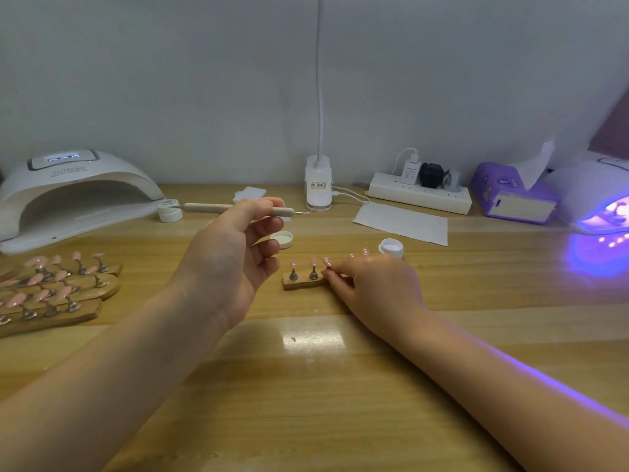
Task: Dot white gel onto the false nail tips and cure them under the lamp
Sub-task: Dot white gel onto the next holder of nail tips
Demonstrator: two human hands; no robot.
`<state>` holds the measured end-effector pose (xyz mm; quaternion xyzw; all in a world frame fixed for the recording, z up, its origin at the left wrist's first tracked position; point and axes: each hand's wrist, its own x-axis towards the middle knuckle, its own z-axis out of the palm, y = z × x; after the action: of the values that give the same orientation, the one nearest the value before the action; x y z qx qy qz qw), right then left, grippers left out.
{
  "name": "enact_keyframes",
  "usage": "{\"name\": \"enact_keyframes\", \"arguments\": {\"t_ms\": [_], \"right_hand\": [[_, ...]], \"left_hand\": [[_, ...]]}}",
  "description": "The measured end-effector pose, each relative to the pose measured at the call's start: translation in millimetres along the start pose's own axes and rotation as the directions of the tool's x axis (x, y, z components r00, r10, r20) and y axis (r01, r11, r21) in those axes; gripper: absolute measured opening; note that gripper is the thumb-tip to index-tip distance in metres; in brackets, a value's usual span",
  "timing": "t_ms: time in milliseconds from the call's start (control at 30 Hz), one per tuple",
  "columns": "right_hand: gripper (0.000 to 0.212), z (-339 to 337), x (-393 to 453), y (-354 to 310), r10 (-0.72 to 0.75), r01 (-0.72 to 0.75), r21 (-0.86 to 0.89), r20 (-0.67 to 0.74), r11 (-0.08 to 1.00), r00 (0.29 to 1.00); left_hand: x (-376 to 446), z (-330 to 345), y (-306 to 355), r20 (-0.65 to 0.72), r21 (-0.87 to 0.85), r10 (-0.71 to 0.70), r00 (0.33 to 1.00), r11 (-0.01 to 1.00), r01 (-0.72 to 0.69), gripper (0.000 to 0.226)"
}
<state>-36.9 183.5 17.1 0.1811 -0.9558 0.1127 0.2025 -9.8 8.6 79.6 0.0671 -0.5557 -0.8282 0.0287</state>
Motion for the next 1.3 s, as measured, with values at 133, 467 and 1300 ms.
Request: {"name": "enact_keyframes", "arguments": {"t_ms": [133, 467, 1300], "right_hand": [[0.028, -1, -2, -1, -0.037, 0.044, 0.106, -0.063, 0.993, 0.997], [0.005, -9, -7, -7, 0.088, 0.010, 0.622, -0.126, 0.783, 0.988], [0.013, -25, -12, -22, 0.023, 0.224, 0.700, -0.325, 0.678, 0.945]], "left_hand": [[0, 0, -2, 0.002, 0.005, 0.005, 1.000, 1.000, -0.005, 0.019], [-3, 1, -23, 0.055, 0.310, 0.366, 0.929, 0.878, -0.365, 0.020], [-17, 1, -29, 0.375, 0.426, 0.747, 0.549, 0.387, -0.818, 0.007]]}}
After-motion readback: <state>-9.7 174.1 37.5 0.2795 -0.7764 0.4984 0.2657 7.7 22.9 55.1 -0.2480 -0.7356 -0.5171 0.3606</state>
